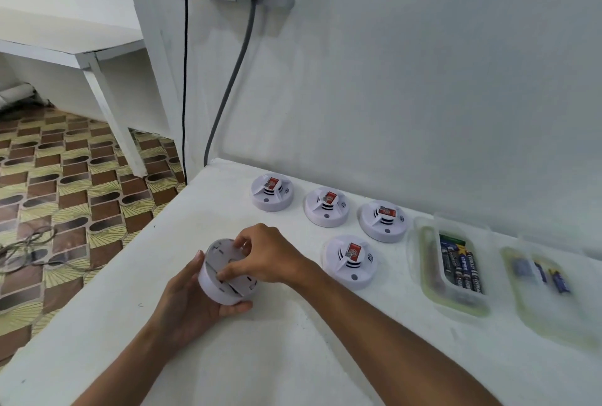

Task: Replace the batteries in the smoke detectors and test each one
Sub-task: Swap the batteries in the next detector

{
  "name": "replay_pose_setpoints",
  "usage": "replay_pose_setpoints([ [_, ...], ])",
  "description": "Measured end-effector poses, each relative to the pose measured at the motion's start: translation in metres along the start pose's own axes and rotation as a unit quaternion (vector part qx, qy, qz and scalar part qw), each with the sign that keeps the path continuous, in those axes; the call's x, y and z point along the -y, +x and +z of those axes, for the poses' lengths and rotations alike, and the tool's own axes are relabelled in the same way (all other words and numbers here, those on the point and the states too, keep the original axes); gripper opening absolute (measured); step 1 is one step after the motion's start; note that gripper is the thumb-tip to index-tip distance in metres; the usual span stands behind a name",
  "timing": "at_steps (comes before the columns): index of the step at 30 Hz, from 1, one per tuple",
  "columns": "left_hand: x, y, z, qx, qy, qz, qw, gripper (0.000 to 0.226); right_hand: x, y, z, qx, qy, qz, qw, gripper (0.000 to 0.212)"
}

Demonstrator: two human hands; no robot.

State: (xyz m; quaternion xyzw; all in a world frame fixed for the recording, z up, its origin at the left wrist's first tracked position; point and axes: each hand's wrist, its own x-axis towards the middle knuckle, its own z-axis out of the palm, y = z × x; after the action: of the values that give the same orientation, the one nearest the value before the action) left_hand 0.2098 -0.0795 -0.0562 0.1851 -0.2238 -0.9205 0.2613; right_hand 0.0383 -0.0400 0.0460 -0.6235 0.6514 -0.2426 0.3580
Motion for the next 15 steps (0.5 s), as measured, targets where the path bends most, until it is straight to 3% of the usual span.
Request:
replay_pose_setpoints([
  [6, 0.0033, -0.0041, -0.0005, 0.007, 0.031, -0.004, 0.999, 0.063, 0.0040, -0.0025, -0.0009, 0.001, -0.005, 0.014, 1.000, 0.058],
  [15, 0.0064, -0.0035, -0.0004, 0.028, 0.020, -0.020, 0.999, 0.060, 0.0050, -0.0079, 0.0047, -0.019, -0.009, 0.042, 0.999, 0.053],
])
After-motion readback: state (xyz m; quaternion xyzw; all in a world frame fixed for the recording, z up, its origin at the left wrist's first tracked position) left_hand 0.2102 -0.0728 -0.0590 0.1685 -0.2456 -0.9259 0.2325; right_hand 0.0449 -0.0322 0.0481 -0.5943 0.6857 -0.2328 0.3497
